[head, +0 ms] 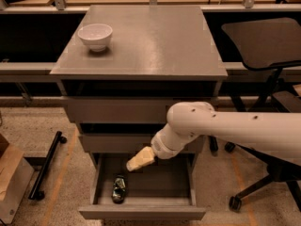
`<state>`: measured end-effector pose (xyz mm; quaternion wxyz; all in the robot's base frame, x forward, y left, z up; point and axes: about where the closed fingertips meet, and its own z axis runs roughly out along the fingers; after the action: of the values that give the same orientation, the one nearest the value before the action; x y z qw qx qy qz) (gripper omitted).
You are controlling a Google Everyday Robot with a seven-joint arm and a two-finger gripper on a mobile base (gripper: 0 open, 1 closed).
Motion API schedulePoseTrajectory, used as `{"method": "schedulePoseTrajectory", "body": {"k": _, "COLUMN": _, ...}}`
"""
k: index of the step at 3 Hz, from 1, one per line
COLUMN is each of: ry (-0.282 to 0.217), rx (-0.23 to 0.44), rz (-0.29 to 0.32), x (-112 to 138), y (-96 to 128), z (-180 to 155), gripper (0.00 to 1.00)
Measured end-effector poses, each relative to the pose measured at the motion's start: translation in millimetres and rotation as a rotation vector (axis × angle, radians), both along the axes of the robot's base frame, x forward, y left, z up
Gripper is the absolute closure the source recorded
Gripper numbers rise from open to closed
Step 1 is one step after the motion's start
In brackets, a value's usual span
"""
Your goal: Pick green can from bottom drawer and place on counter
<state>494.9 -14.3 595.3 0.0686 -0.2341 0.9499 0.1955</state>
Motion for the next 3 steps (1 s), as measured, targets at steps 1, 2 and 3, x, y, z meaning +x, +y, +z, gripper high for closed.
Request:
{"method": "schedulePoseTrajectory", "body": {"k": 1, "ry": -0.064, "rx": 0.012, "rz": -0.045, "x": 24, "y": 27, "z": -24, "gripper": 0.0}}
{"method": "schedulePoseTrajectory", "body": {"k": 2, "ry": -0.084, "rx": 0.038, "rz": -0.086, "x": 48, "y": 50, "z": -49, "gripper": 0.0}}
{"method": "schedulePoseTrajectory", "body": {"k": 3, "ry": -0.032, "rx": 0.023, "rz": -0.111, "x": 75, "y": 66, "z": -100, "gripper": 0.0}}
